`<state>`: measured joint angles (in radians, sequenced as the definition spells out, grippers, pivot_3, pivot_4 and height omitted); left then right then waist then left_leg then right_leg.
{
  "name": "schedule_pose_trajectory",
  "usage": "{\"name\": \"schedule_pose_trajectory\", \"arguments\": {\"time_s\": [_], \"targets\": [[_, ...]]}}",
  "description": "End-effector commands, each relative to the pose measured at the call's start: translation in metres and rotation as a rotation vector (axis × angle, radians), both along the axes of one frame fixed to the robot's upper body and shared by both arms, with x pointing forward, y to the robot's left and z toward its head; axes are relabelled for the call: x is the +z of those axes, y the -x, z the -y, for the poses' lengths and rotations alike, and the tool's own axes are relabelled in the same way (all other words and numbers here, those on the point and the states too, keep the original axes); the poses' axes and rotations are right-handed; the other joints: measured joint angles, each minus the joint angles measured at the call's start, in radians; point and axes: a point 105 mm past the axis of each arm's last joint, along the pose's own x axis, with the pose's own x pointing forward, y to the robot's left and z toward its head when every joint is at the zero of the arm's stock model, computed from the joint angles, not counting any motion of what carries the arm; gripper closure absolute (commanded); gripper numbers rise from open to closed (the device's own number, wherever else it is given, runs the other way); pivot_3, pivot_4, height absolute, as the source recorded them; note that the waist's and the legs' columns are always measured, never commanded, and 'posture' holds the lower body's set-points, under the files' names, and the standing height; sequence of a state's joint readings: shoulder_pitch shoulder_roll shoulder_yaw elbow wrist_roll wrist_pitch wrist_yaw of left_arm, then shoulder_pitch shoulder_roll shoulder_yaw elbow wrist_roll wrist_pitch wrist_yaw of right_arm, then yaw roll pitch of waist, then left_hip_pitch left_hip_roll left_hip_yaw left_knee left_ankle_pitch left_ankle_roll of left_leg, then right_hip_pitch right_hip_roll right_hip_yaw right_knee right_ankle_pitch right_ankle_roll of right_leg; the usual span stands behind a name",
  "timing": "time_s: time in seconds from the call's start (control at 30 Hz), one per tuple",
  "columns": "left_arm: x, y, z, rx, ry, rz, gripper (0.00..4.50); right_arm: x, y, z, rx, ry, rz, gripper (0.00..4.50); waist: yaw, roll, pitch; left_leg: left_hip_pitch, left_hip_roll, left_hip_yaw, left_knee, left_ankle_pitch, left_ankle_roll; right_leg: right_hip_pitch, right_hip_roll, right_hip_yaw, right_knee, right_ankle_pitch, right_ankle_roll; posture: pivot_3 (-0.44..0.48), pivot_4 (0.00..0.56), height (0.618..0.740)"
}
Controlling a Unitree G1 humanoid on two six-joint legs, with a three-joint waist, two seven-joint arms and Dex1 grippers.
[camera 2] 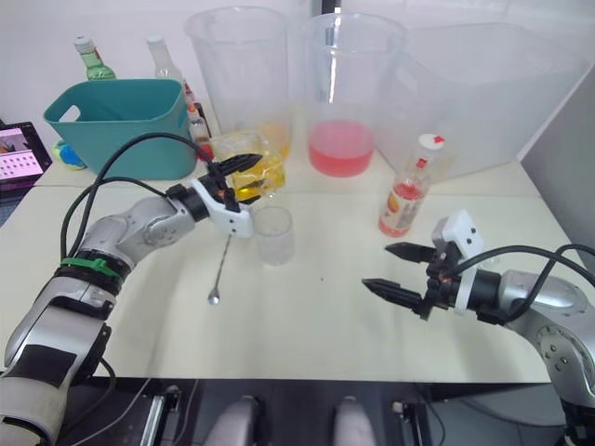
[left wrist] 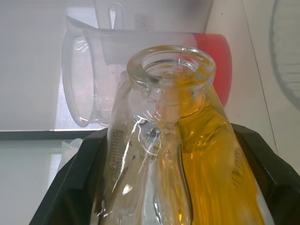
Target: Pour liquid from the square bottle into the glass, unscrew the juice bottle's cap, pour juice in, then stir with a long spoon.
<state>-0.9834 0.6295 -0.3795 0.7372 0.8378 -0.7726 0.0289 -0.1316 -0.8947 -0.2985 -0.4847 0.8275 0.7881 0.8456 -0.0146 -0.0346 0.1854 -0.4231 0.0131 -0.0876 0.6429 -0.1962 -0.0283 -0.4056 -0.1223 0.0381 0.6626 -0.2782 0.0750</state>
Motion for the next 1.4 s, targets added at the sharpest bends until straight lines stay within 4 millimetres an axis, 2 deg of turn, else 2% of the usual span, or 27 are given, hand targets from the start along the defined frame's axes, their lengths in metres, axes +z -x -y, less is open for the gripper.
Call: {"name": "schedule_pose_trajectory", "arguments": {"time_s": [0.03, 0.43, 0.83, 1.23, 1.4], "targets": [[0.051, 0.009, 0.007, -0.063, 0.066, 0.173, 1.70, 0.012, 0.000, 0.001, 0.003, 0.005, 0.057, 0.04, 0.000, 0.000, 0.000, 0.000, 0.000, 0.000, 0.000, 0.000, 0.000, 0.000, 0.000, 0.000, 0.000, 0.000, 0.000, 0.000, 0.150, 0.740], [0.054, 0.014, 0.006, -0.077, 0.018, 0.262, 1.70, 0.011, -0.001, 0.001, 0.006, 0.003, 0.054, 0.04, 0.000, 0.000, 0.000, 0.000, 0.000, 0.000, 0.000, 0.000, 0.000, 0.000, 0.000, 0.000, 0.000, 0.000, 0.000, 0.000, 0.150, 0.740], [0.055, 0.014, 0.005, -0.073, 0.034, 0.247, 1.70, 0.010, -0.002, -0.001, 0.015, 0.001, 0.054, 0.04, 0.000, 0.000, 0.000, 0.000, 0.000, 0.000, 0.000, 0.000, 0.000, 0.000, 0.000, 0.000, 0.000, 0.000, 0.000, 0.000, 0.150, 0.740], [0.055, 0.015, 0.008, -0.085, 0.087, 0.151, 1.70, 0.010, -0.003, -0.004, 0.027, 0.006, 0.049, 0.04, 0.000, 0.000, 0.000, 0.000, 0.000, 0.000, 0.000, 0.000, 0.000, 0.000, 0.000, 0.000, 0.001, 0.000, 0.000, 0.000, 0.150, 0.740], [0.068, 0.018, 0.010, -0.110, 0.206, 0.034, 1.70, 0.007, -0.004, -0.003, 0.031, 0.031, 0.041, 0.04, -0.001, 0.000, 0.000, 0.000, 0.000, 0.000, 0.000, 0.000, 0.000, 0.000, 0.000, 0.000, 0.001, 0.000, 0.000, 0.000, 0.150, 0.740]]}}
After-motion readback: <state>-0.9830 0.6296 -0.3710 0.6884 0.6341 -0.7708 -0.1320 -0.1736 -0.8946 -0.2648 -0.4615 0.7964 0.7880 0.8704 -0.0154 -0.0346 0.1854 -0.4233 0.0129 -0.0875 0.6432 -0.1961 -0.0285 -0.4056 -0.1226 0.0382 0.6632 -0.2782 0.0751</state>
